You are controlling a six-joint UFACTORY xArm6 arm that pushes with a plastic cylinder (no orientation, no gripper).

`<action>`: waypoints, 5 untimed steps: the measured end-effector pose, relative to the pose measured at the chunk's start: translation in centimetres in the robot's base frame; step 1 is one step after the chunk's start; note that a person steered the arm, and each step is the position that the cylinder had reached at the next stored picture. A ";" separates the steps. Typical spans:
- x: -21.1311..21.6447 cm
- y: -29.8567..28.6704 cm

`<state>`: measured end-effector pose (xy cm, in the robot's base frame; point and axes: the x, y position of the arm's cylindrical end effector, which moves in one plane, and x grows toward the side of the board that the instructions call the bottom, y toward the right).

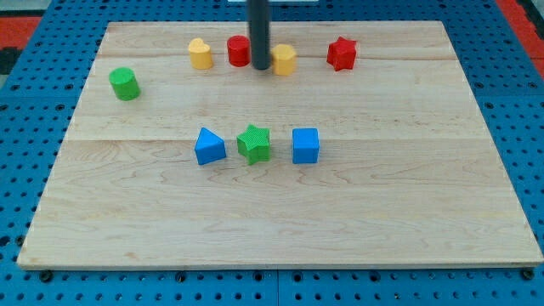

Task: Move the yellow hexagon slightly up

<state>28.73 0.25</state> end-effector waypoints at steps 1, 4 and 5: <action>0.4 0.8; 1.8 4.5; 0.5 4.5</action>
<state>29.22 4.73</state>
